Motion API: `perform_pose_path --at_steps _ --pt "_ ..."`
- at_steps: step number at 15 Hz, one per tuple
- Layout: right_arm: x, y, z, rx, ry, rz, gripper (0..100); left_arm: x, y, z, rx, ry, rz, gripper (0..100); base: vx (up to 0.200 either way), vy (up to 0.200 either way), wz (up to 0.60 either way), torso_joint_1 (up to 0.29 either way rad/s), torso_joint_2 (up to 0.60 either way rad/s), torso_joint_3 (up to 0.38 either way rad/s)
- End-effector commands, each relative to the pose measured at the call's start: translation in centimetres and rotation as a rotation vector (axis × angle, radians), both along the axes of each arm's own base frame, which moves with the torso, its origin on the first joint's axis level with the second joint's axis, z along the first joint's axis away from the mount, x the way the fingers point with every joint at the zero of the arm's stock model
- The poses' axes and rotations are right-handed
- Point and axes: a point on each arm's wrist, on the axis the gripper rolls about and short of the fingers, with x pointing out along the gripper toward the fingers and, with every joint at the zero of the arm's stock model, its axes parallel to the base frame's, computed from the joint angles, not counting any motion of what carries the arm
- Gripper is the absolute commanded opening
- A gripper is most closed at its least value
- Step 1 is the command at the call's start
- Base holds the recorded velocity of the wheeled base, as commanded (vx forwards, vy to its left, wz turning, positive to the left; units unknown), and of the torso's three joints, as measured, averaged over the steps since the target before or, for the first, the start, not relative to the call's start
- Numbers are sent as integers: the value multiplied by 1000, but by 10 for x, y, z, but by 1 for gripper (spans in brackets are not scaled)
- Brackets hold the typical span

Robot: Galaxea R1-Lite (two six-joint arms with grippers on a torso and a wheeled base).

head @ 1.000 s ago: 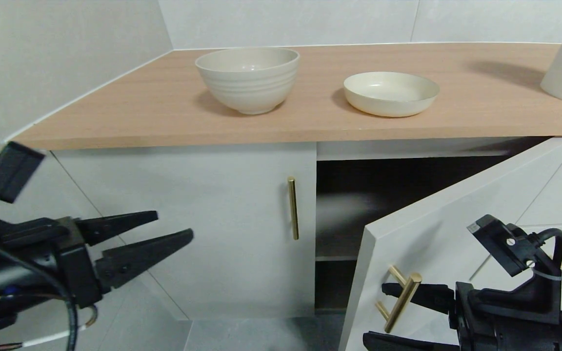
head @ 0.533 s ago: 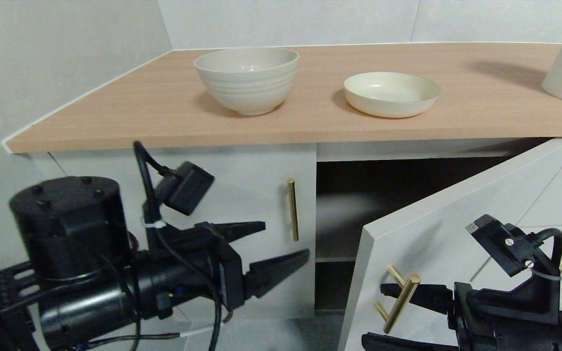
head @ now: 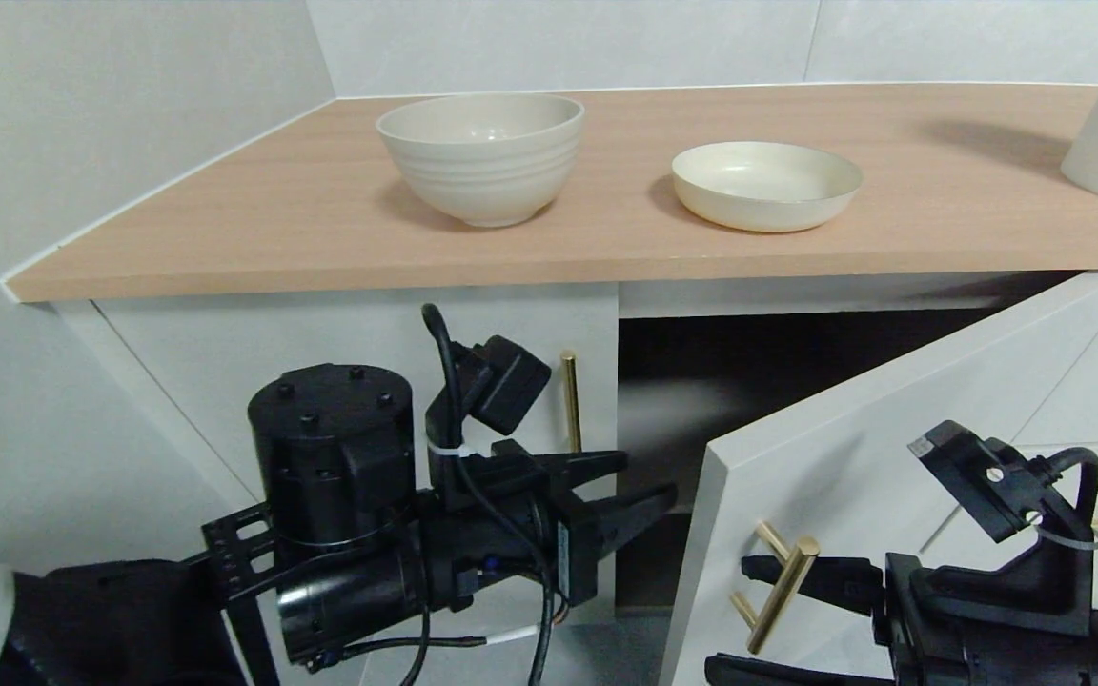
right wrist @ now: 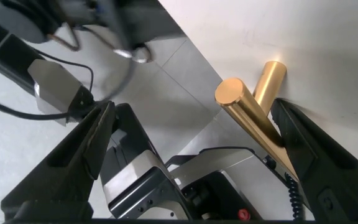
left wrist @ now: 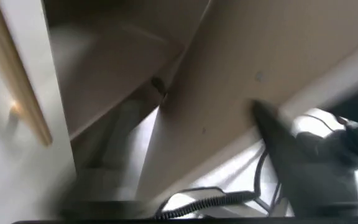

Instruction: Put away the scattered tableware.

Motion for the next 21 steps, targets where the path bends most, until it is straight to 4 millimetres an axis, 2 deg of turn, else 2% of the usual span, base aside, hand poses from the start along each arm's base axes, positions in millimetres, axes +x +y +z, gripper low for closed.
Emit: perform_pose_path --at_steps 1,6,9,10,13,16,21 --pt "0 0 0 -2 1 -2 100 21 -18 -12 -5 12 34 0 0 0 0 0 0 0" --pt "5 -6 2 9 -9 -41 100 24 -30 -28 -86 -56 48 0 0 0 0 0 0 0" --pt "5 -13 1 8 -11 -70 100 5 -40 -26 -91 -57 -9 0 0 0 0 0 0 0" --pt "2 -20 4 21 -21 -86 100 2 -39 -21 -102 -65 -18 0 0 0 0 0 0 0" --pt "-7 -42 5 40 -40 -135 100 2 -41 -22 -100 -65 -23 0 0 0 0 0 0 0" --pt "-22 -63 -8 32 -27 -169 100 -2 -43 -22 -100 -65 -37 0 0 0 0 0 0 0" --pt "-23 -63 -15 9 -8 -164 100 -5 -40 -18 -106 -70 -37 0 0 0 0 0 0 0"
